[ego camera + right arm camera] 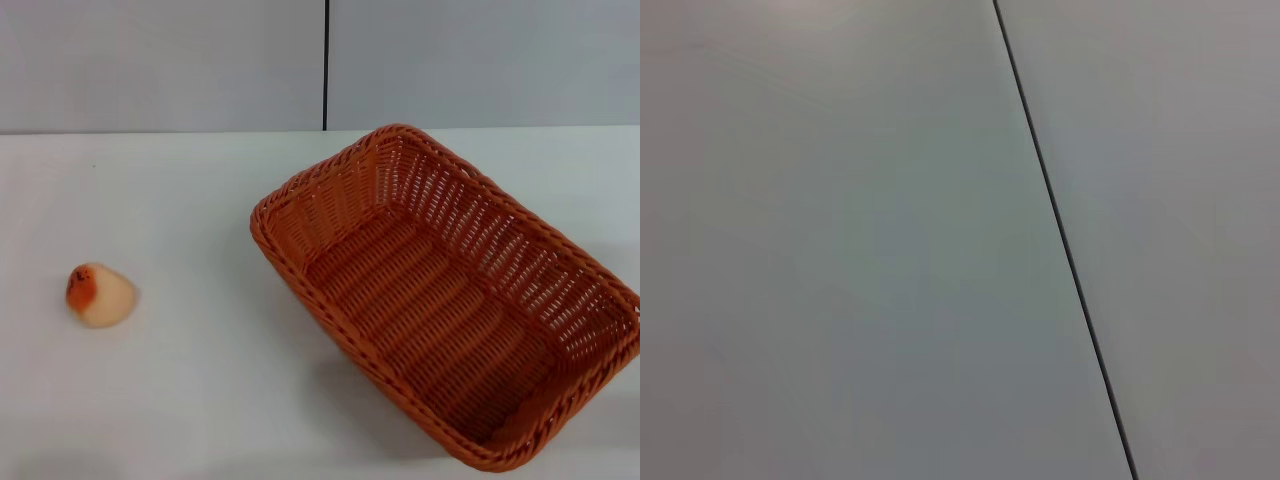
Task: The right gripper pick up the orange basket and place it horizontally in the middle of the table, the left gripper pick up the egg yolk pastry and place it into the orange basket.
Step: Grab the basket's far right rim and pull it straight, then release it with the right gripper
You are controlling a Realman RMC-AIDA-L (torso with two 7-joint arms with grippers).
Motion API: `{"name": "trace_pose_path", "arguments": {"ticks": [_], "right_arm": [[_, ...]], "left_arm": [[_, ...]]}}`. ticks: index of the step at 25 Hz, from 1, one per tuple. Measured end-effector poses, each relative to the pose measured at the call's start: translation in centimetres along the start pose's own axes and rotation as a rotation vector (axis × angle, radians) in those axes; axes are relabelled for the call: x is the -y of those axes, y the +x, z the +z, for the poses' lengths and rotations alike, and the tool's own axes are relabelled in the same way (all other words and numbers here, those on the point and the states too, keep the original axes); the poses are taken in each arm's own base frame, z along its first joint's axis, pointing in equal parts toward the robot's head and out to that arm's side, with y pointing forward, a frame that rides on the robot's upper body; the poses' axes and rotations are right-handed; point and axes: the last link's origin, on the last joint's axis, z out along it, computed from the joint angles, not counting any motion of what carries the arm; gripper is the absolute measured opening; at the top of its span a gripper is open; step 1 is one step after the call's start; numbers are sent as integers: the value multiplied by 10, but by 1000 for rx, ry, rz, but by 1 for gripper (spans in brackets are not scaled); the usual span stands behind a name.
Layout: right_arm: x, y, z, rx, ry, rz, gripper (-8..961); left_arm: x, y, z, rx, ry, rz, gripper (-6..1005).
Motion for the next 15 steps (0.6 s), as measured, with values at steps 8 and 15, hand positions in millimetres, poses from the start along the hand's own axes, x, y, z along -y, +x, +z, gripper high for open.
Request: {"name": "trace_pose_path", "arguments": {"ticks": [8, 15], "right_arm": [[1, 0, -3, -5, 1, -5, 815], [8, -7, 11, -68, -113, 86, 815]], "left_arm": [[-1, -2, 0, 10, -9, -4, 847], [-1, -2, 0, 17, -12, -5, 846]]}}
